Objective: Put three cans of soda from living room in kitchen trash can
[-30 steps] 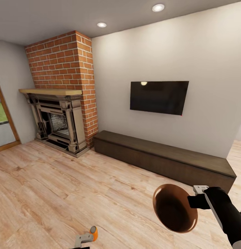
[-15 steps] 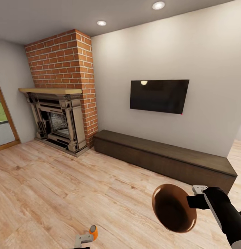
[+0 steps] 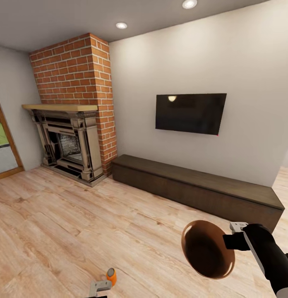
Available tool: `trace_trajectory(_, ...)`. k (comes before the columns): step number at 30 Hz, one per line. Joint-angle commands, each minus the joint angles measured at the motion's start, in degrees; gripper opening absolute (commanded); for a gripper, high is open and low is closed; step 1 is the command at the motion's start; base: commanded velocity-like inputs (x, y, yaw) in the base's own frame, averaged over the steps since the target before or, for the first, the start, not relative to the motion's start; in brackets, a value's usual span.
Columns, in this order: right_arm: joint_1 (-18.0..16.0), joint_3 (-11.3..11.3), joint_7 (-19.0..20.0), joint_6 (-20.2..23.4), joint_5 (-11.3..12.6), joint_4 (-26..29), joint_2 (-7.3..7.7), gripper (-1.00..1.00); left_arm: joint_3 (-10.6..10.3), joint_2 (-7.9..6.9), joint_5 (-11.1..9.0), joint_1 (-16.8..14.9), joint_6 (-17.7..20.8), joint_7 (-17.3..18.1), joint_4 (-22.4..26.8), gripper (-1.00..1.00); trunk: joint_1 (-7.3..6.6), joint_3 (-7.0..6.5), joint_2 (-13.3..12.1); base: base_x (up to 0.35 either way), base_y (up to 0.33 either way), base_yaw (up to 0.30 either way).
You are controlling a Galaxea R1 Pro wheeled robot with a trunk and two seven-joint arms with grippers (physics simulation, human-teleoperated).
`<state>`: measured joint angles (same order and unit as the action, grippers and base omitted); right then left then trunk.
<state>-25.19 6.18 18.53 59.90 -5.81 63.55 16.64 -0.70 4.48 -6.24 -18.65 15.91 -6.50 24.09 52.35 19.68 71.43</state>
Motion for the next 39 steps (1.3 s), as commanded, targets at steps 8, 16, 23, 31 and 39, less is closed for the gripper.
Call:
trace_trajectory(8,-0.04,-0.04,0.37,0.1,0.89,0.0,-0.02,-1.0,0.0,0.0,0.07,0.01,-0.01,0.0,0.0,1.0,1.76,1.43,3.23,0.0,0.0,0.0)
trace_trajectory(16,-0.04,0.0,0.37,0.1,0.74,-0.01,-1.25,-1.0,-0.01,0.0,0.09,0.02,-0.2,0.0,0.0,1.0,3.52,2.87,6.44,0.0,0.0,0.0)
trace_trajectory(23,0.0,-0.89,0.37,0.1,0.56,-0.01,-2.28,-1.0,-0.04,0.0,0.09,0.02,-0.35,0.0,0.0,1.0,5.06,4.13,9.25,0.0,0.0,0.0)
trace_trajectory(31,0.0,-1.49,0.37,0.1,0.51,-0.01,-2.38,-1.0,-0.06,0.0,0.17,0.02,-0.36,0.0,-0.07,1.0,6.81,5.56,12.45,0.0,0.0,0.0)
trace_trajectory(39,-0.03,-1.52,0.37,0.1,0.46,-0.01,-2.32,-1.0,-0.08,0.0,0.07,0.02,-0.42,0.07,-2.76,1.0,8.57,7.0,15.66,0.0,0.0,0.0)
